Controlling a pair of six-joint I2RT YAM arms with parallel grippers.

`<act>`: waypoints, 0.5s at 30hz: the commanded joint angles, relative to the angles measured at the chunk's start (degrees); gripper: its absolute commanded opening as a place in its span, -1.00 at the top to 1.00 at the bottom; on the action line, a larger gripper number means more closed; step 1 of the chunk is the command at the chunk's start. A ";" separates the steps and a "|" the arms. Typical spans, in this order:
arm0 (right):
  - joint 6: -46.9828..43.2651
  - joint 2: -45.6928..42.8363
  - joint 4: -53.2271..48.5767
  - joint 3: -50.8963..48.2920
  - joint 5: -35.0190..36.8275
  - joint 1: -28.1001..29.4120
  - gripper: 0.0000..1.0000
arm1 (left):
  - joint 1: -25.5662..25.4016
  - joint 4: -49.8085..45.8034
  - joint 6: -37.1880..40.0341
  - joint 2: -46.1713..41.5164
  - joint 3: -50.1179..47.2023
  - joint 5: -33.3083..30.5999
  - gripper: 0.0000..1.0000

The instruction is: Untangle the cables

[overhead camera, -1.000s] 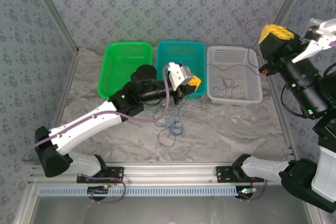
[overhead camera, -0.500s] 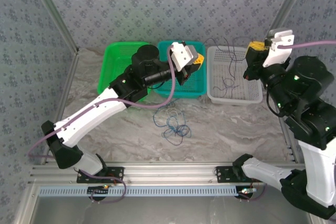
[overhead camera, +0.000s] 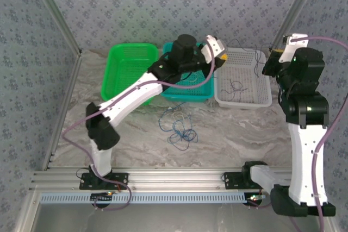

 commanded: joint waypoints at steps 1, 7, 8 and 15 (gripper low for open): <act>3.88 2.05 6.02 -1.64 -7.45 -4.57 1.00 | 0.79 -1.17 -3.35 6.60 9.47 4.27 1.00; 6.85 6.03 11.27 -5.99 -11.96 -11.52 1.00 | 1.51 -8.29 -7.41 24.80 34.41 7.93 1.00; 7.12 6.31 12.13 -7.27 -12.07 -12.46 1.00 | 1.49 -9.67 -8.29 28.10 39.50 8.09 1.00; 8.49 12.56 13.07 -12.10 -15.46 -15.13 1.00 | 2.96 -7.99 -15.90 40.09 49.80 9.85 1.00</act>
